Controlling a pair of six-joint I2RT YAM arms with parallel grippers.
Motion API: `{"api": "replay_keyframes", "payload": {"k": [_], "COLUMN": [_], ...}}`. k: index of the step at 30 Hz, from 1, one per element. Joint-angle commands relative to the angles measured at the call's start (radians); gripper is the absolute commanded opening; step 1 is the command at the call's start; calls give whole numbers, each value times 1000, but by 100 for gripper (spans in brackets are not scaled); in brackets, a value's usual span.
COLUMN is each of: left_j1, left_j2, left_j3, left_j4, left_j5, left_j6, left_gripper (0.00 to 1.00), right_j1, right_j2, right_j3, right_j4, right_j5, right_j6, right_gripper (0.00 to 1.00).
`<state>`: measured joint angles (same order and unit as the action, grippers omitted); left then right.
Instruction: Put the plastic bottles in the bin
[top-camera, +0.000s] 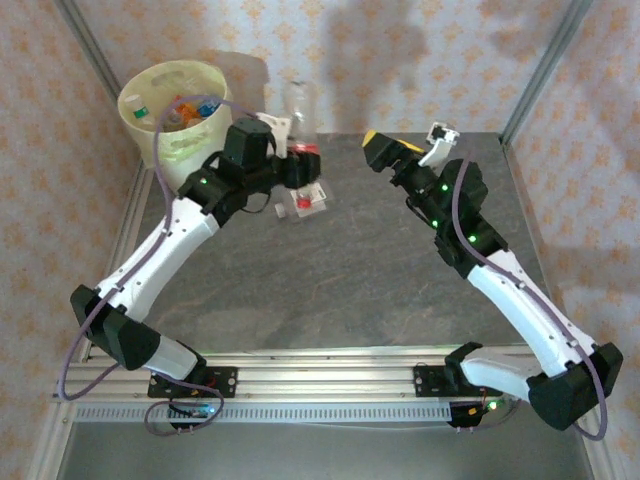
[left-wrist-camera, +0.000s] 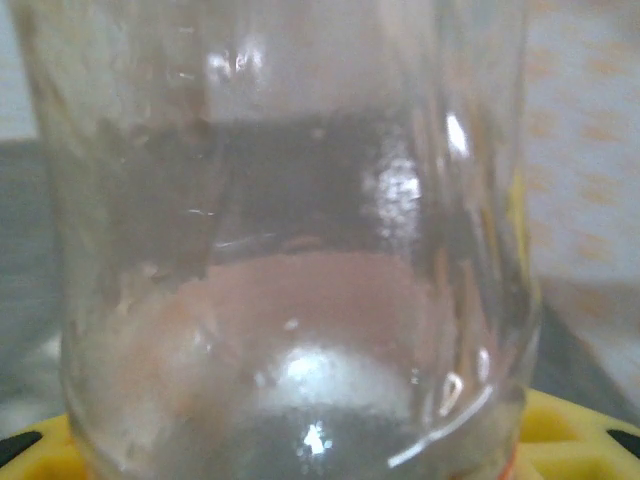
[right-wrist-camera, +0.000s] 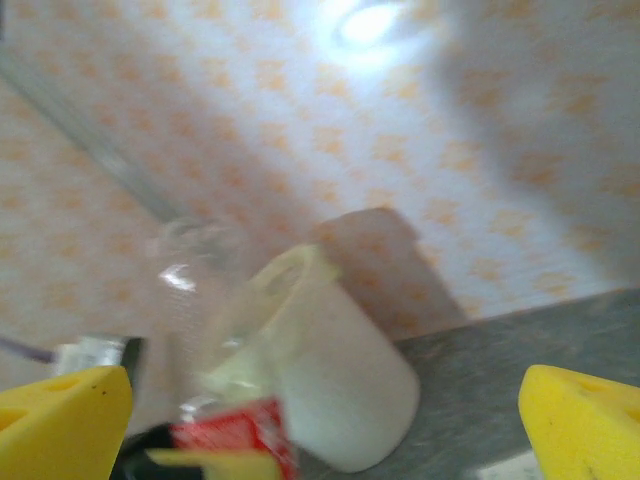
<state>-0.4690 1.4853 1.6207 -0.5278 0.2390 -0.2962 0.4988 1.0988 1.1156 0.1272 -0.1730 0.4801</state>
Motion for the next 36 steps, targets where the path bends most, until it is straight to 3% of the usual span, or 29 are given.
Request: {"api": "replay_keyframes", "payload": {"k": [1, 6, 10, 15, 23, 30, 36], "left_j1": [73, 165, 239, 322, 394, 420, 476], "left_j2": [23, 63, 95, 196, 465, 576, 649], "left_j3": [98, 167, 215, 360, 746, 830, 873], "left_j4": [-164, -168, -96, -26, -151, -126, -257], "left_j5": [-347, -497, -508, -531, -669, -788, -711], "left_j6": [15, 31, -12, -157, -211, -209, -323], "left_gripper": [46, 46, 46, 46, 46, 46, 49], "right_j1": [1, 1, 1, 1, 0, 1, 0], "right_j2": [-7, 3, -12, -25, -36, -43, -51], "right_j3": [-26, -39, -68, -96, -105, -120, -129], "right_j4": [-191, -364, -392, -380, -404, -416, -412], "right_j5": [206, 331, 345, 348, 346, 357, 371], "right_j6": [-61, -51, -34, -15, -28, -29, -38], "right_gripper": [99, 99, 99, 99, 99, 99, 99]}}
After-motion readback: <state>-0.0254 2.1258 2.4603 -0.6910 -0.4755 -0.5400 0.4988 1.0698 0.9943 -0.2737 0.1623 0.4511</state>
